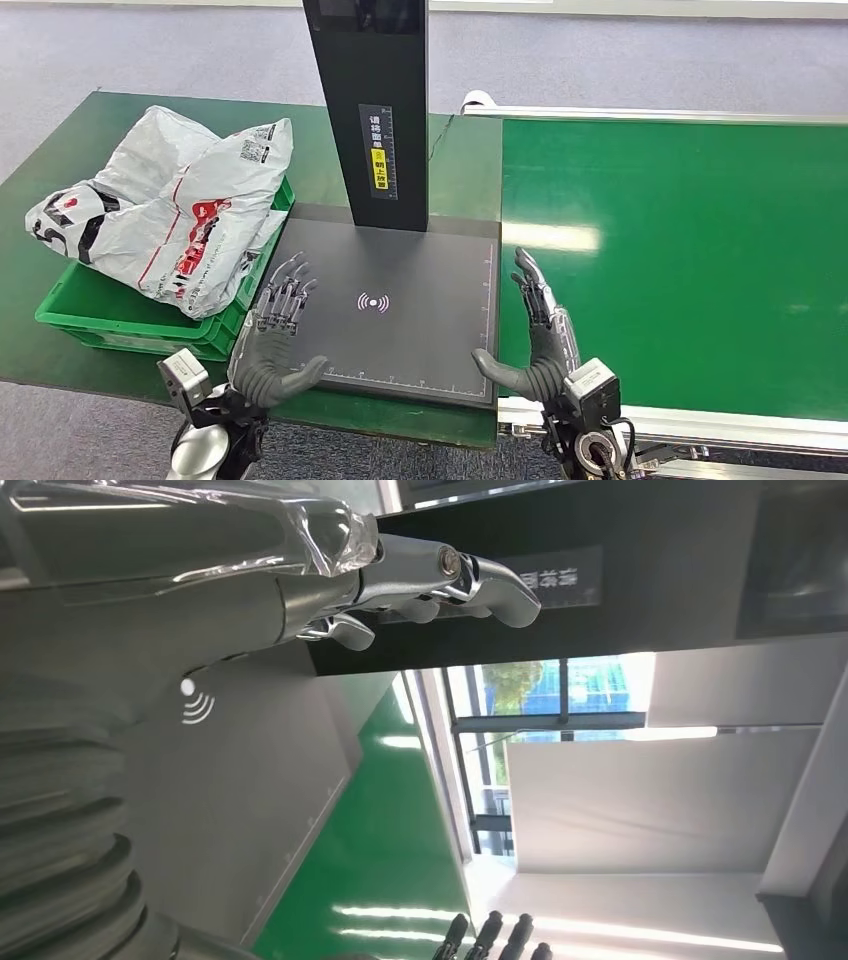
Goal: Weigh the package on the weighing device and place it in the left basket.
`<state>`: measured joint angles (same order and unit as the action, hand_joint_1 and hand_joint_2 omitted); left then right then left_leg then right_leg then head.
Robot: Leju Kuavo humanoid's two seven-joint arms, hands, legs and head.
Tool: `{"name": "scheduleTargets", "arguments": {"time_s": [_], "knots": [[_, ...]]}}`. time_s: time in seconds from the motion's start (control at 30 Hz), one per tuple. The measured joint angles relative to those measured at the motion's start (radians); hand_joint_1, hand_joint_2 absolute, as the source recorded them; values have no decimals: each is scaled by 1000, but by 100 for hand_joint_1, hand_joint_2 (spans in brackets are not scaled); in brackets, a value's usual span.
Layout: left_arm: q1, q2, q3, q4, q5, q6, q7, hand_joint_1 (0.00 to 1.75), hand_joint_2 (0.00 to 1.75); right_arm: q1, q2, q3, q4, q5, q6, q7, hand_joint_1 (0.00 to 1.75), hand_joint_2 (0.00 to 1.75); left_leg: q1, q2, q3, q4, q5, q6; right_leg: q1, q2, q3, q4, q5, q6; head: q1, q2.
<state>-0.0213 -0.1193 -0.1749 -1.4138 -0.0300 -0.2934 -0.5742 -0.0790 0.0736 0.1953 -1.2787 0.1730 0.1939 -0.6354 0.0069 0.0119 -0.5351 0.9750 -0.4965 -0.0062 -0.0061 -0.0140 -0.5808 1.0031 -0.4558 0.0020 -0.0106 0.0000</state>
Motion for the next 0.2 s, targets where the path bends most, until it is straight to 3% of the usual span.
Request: {"name": "scheduleTargets", "arguments": {"time_s": [0.2], "knots": [[12, -9, 0, 30, -20, 15, 5, 0, 175, 7, 19, -33, 18, -32, -83, 110, 0, 175, 0, 0, 0, 0, 0, 0, 0, 0, 0, 0, 0, 0, 0, 0]]}}
